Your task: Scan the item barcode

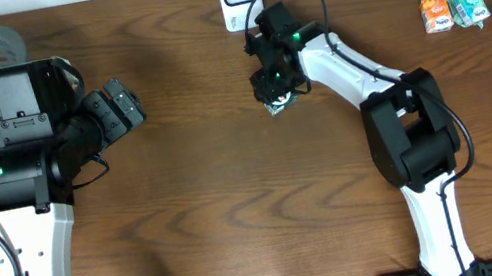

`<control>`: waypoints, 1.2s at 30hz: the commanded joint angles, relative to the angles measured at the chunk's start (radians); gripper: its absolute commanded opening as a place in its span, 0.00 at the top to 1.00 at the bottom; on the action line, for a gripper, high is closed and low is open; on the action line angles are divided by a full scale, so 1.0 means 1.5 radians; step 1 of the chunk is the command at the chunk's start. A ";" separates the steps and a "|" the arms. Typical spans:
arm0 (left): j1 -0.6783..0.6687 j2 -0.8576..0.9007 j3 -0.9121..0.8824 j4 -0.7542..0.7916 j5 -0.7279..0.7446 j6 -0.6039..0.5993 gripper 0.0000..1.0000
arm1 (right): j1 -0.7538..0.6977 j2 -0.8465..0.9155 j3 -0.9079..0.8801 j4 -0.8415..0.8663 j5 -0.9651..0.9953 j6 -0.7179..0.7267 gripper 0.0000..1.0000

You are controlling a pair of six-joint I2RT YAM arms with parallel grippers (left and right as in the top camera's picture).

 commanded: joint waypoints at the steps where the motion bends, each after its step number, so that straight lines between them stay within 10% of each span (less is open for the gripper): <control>1: 0.003 0.000 0.002 0.000 -0.004 0.004 0.03 | -0.033 -0.051 0.011 -0.006 -0.194 0.040 0.44; 15: 0.003 0.000 0.002 0.000 -0.004 0.004 0.02 | -0.187 -0.074 0.011 0.099 -0.798 0.249 0.42; 29: 0.003 0.000 0.002 0.000 -0.004 0.004 0.02 | -0.168 -0.074 0.011 0.548 -0.814 0.230 0.48; 36: 0.003 0.000 0.002 0.000 -0.004 0.004 0.02 | -0.157 -0.075 0.011 0.582 -0.814 0.254 0.47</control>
